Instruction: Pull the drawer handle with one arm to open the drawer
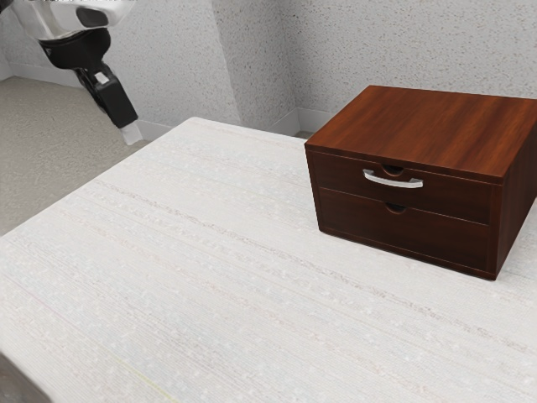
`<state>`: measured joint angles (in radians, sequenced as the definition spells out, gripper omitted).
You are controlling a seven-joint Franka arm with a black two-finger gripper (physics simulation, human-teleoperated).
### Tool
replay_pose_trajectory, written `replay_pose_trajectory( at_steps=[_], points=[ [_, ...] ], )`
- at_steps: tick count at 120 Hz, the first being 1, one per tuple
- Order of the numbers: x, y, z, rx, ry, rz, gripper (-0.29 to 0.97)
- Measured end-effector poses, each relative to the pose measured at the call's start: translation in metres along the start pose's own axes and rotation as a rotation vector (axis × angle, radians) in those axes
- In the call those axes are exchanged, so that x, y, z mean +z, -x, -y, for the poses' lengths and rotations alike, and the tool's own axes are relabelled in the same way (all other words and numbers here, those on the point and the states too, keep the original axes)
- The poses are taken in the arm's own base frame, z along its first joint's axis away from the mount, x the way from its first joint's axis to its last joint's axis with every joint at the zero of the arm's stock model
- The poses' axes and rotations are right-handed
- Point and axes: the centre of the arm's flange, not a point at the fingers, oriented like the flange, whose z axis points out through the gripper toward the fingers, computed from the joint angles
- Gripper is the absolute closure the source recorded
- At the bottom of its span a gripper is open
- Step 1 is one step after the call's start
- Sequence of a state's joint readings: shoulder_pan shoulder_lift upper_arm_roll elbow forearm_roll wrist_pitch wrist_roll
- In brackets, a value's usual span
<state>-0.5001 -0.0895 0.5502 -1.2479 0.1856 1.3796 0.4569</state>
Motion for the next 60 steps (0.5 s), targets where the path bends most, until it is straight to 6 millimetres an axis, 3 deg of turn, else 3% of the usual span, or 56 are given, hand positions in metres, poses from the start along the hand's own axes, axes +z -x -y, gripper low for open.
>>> replay_pose_trajectory(
  at_steps=[18,22,30,34,40,44,48,60],
  points=[
    [0.013,-0.009,0.002,0.111,-0.013,0.029,0.00],
    [0.026,-0.019,0.002,0.149,-0.017,0.051,0.00],
    [0.079,-0.055,0.004,0.208,-0.043,0.146,0.00],
    [0.090,-0.078,-0.015,0.283,-0.085,0.172,0.00],
    [0.093,-0.109,-0.066,0.429,-0.132,0.175,0.00],
    [0.091,-0.118,-0.085,0.506,-0.151,0.172,0.00],
    [0.088,-0.120,-0.089,0.561,-0.161,0.168,0.00],
    [0.081,-0.115,-0.078,0.676,-0.154,0.150,0.00]
  ],
)
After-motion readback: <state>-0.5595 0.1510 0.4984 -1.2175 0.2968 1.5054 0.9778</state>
